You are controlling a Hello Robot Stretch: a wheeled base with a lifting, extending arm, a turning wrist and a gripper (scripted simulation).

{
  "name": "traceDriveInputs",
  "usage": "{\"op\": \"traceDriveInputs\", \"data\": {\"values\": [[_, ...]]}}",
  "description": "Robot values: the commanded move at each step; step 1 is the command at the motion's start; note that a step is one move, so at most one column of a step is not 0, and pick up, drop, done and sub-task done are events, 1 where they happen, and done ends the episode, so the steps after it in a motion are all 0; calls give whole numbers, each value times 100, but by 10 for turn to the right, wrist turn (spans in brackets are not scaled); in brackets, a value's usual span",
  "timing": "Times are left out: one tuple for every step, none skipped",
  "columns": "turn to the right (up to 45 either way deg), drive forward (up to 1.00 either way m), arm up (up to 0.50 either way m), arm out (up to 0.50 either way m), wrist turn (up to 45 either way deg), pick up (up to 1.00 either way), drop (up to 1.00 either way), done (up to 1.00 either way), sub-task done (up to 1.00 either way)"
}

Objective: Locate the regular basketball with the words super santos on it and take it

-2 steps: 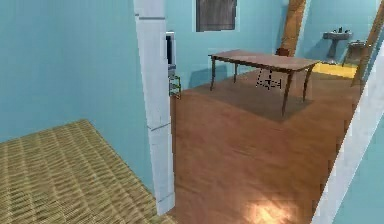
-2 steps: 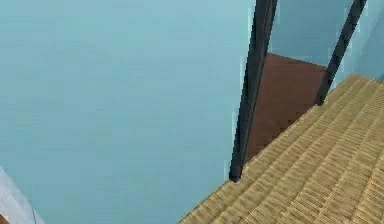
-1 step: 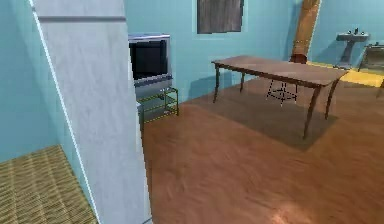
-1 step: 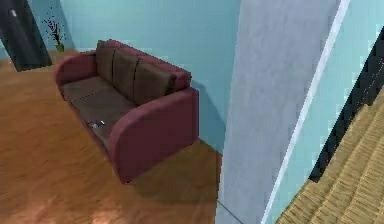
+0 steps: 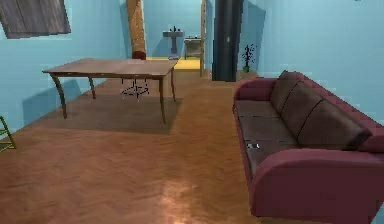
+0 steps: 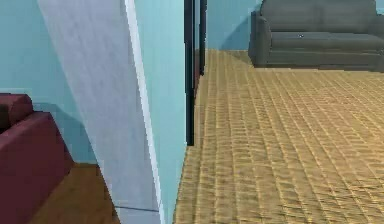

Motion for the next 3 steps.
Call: {"op": "traceDriveInputs", "data": {"values": [[0, 95, 0, 0, 0, 0, 0, 0, 0], [-450, 0, 0, 0, 0, 0, 0, 0, 0], [-120, 0, 0, 0, 0, 0, 0, 0, 0]]}}
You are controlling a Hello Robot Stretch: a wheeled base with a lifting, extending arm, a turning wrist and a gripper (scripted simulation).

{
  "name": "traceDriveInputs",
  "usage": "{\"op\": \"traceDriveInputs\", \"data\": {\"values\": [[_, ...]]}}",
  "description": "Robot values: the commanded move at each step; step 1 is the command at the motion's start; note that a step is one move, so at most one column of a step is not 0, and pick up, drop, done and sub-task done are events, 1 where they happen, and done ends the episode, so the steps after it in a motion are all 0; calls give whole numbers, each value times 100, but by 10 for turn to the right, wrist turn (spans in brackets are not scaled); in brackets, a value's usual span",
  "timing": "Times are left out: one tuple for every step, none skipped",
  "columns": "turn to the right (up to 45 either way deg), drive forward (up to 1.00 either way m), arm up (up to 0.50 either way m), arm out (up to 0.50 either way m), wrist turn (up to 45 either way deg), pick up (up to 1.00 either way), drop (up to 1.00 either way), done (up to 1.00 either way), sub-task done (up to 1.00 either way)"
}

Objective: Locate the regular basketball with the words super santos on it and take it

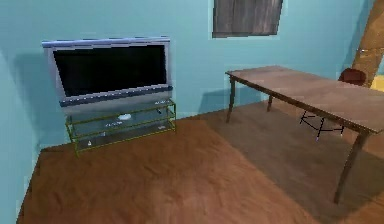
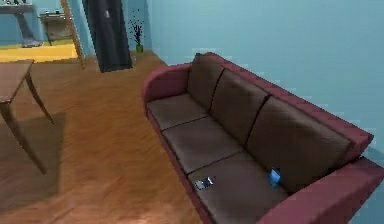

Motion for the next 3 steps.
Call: {"op": "traceDriveInputs", "data": {"values": [[0, 20, 0, 0, 0, 0, 0, 0, 0], [450, 0, 0, 0, 0, 0, 0, 0, 0], [240, 0, 0, 0, 0, 0, 0, 0, 0]]}}
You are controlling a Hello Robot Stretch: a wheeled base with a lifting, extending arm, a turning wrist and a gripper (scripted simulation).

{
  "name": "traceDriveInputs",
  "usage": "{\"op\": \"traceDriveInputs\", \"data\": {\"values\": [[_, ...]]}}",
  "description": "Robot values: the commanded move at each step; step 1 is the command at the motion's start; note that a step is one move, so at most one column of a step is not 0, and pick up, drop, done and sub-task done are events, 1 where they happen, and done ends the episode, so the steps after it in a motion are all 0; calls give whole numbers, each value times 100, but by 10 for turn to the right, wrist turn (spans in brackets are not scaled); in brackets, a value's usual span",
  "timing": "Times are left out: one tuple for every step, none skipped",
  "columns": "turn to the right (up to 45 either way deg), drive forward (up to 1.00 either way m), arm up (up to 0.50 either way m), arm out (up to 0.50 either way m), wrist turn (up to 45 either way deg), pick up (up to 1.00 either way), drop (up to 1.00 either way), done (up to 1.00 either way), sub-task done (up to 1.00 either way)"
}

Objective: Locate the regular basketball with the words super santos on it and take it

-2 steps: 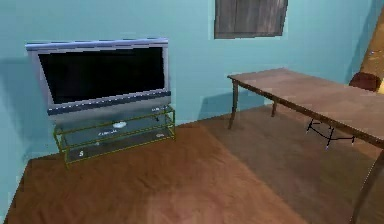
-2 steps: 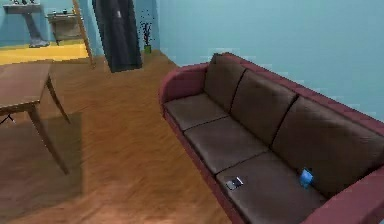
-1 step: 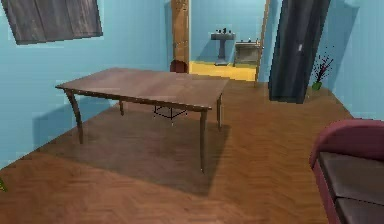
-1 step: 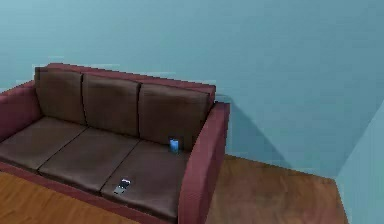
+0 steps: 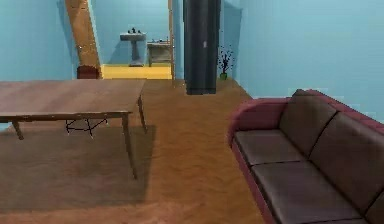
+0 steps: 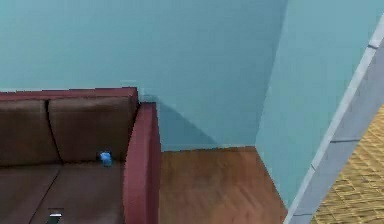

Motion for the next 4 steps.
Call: {"op": "traceDriveInputs", "data": {"values": [[0, 100, 0, 0, 0, 0, 0, 0, 0], [0, 100, 0, 0, 0, 0, 0, 0, 0], [0, 70, 0, 0, 0, 0, 0, 0, 0], [-360, 0, 0, 0, 0, 0, 0, 0, 0]]}}
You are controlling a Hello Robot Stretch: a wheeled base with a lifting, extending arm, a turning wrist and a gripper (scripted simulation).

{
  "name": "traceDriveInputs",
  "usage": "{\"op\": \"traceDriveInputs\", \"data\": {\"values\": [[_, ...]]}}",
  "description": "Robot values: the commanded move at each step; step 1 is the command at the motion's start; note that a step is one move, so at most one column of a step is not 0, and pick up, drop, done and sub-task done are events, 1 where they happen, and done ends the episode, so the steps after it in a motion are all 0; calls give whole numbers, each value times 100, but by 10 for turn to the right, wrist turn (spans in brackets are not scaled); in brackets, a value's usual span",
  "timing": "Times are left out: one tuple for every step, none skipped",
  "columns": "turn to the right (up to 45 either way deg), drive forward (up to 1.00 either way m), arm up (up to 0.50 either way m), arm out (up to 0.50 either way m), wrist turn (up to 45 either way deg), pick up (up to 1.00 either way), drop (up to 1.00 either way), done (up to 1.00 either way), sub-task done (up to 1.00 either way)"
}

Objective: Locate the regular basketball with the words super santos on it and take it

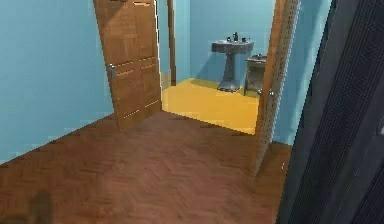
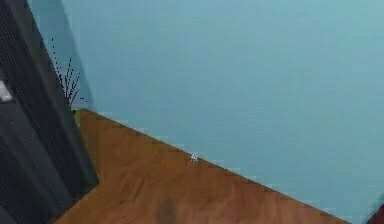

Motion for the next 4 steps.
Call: {"op": "traceDriveInputs", "data": {"values": [[0, 100, 0, 0, 0, 0, 0, 0, 0], [0, 100, 0, 0, 0, 0, 0, 0, 0], [0, 100, 0, 0, 0, 0, 0, 0, 0], [-30, 0, 0, 0, 0, 0, 0, 0, 0]]}}
